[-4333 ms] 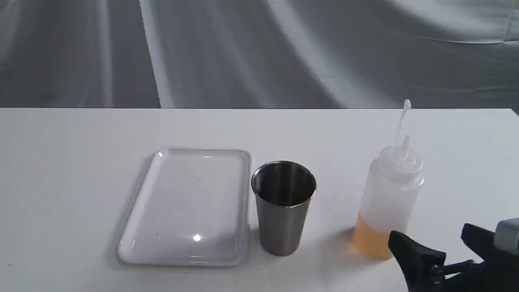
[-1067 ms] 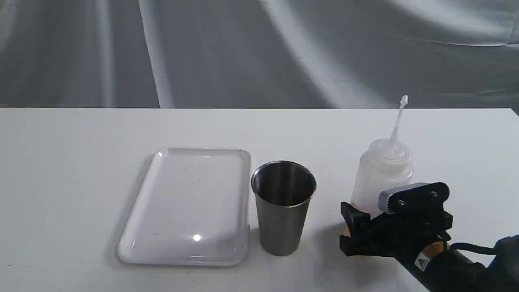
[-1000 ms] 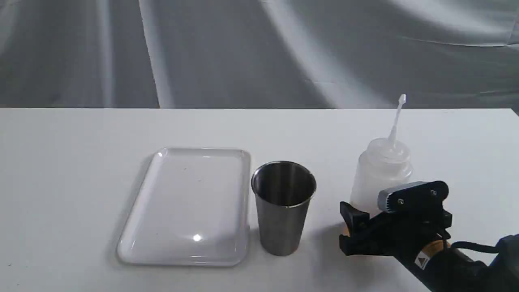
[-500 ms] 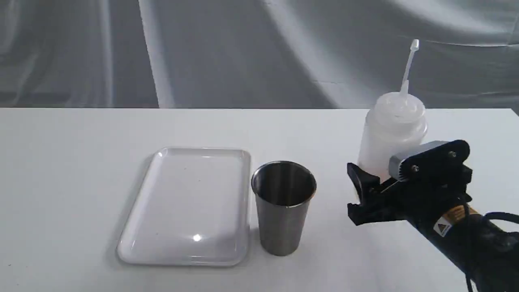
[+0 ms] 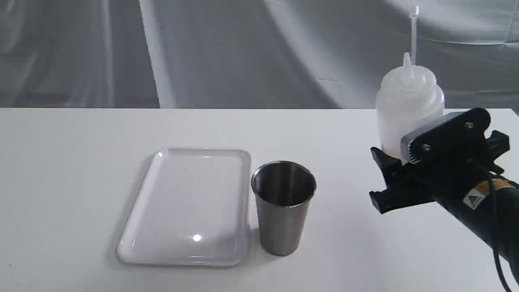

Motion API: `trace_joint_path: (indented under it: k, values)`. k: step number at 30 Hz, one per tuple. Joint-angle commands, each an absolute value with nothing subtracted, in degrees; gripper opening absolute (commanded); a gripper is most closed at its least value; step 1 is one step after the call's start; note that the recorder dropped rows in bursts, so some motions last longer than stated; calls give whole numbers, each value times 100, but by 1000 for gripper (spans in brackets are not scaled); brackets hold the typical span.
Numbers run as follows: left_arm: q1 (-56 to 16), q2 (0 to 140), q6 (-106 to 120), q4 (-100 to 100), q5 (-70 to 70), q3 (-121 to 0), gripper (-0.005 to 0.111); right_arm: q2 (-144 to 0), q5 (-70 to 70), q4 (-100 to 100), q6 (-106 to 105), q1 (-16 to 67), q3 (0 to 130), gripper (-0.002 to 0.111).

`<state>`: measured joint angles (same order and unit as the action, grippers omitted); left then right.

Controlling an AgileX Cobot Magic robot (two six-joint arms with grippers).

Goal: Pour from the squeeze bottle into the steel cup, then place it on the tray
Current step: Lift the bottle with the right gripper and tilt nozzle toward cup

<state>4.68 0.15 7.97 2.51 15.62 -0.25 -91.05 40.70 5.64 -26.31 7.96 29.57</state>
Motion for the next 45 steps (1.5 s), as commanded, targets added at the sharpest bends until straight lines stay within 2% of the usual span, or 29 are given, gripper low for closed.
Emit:
trace_joint_path:
  k: [1, 18, 31, 45]
  values:
    - [470, 0, 785, 253, 1522, 0, 8, -9009, 3414, 791, -3127, 804, 3232, 17]
    - [470, 0, 785, 253, 1522, 0, 8, -9022, 2886, 1902, -6290, 1083, 3610, 17]
    - [470, 0, 785, 253, 1522, 0, 8, -9175, 2505, 2127, -7380, 1084, 3610, 17]
    - [470, 0, 785, 253, 1522, 0, 8, -9359, 2154, 2939, -9357, 1084, 4481, 17]
